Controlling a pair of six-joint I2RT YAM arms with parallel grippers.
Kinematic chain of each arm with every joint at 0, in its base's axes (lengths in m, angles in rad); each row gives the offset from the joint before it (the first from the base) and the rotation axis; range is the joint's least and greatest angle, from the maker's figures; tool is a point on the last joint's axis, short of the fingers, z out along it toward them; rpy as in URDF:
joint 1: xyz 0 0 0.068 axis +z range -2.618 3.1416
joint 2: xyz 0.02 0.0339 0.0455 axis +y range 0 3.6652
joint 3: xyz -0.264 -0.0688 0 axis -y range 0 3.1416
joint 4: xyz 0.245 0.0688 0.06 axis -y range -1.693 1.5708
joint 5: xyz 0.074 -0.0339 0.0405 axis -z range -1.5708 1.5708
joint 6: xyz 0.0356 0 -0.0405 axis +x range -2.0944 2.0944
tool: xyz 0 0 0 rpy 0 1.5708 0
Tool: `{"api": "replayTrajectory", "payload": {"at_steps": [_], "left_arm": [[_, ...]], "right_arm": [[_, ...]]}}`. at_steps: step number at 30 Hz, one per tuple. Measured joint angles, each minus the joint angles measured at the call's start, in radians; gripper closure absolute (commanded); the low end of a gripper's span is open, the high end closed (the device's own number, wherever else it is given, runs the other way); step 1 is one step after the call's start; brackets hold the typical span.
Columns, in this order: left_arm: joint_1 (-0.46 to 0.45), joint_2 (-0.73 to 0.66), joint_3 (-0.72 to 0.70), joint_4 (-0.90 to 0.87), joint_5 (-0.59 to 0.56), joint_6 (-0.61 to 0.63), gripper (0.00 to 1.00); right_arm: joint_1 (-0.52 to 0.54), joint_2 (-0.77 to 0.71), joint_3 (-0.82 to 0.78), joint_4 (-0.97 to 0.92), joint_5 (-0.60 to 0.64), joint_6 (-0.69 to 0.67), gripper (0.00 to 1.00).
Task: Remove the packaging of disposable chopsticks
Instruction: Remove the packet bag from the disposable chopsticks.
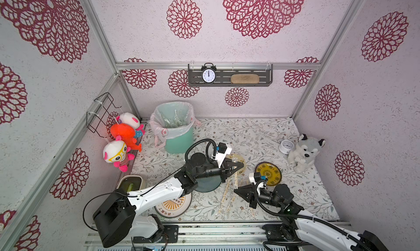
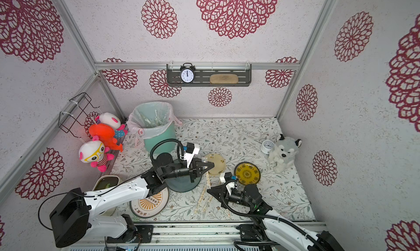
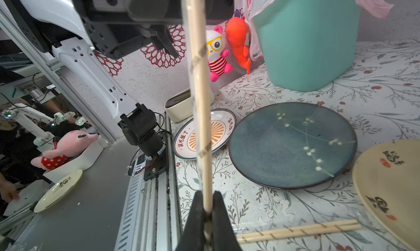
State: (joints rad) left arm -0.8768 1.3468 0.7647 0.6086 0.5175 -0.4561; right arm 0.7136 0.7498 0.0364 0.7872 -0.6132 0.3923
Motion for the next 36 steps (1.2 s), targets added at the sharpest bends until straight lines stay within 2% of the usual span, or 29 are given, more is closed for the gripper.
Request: {"api": "replayTrajectory", "payload": {"at_steps": [1,3,5,8,11,15,17,19,23,26,30,36], "left_arm": [[0.0,0.0,-0.002,0.001,-0.003,0.001,0.55],[0.011,-0.006,-0.016,0.011,0.001,-0.001,0.39],[0.027,-0.022,-0.043,0.032,0.019,-0.013,0.34],[0.071,-0.06,-0.084,0.06,0.036,-0.031,0.44],[0.088,-0.082,-0.084,0.071,0.052,-0.031,0.66],[0.088,-0.066,-0.079,0.124,0.082,-0.046,0.63],[0.088,-0.044,-0.072,0.148,0.097,-0.054,0.68],[0.088,-0.018,-0.063,0.167,0.109,-0.067,0.8],[0.088,0.01,-0.049,0.177,0.122,-0.076,0.86],[0.087,0.028,-0.046,0.196,0.127,-0.082,0.83],[0.083,0.057,-0.045,0.22,0.137,-0.096,0.97],[0.056,0.06,-0.046,0.233,0.116,-0.097,1.0]], "right_arm": [[0.0,-0.002,0.0,0.0,-0.001,0.0,1.0],[0.001,-0.013,0.0,-0.002,0.013,0.002,1.0],[0.001,-0.021,0.0,-0.003,0.018,0.002,1.0],[0.001,-0.029,0.0,-0.003,0.019,0.001,1.0],[0.001,-0.032,0.0,-0.007,0.019,0.0,1.0],[0.003,-0.029,0.0,-0.007,0.026,0.0,1.0],[0.004,-0.021,0.0,-0.006,0.027,0.0,1.0],[0.005,-0.013,0.0,-0.006,0.027,0.0,1.0],[0.007,-0.012,0.0,-0.006,0.027,-0.001,1.0],[0.007,-0.02,0.0,-0.007,0.027,-0.002,1.0],[0.007,-0.027,0.0,-0.016,0.035,-0.004,1.0],[0.007,-0.063,-0.004,-0.039,0.046,-0.008,1.0]]}}
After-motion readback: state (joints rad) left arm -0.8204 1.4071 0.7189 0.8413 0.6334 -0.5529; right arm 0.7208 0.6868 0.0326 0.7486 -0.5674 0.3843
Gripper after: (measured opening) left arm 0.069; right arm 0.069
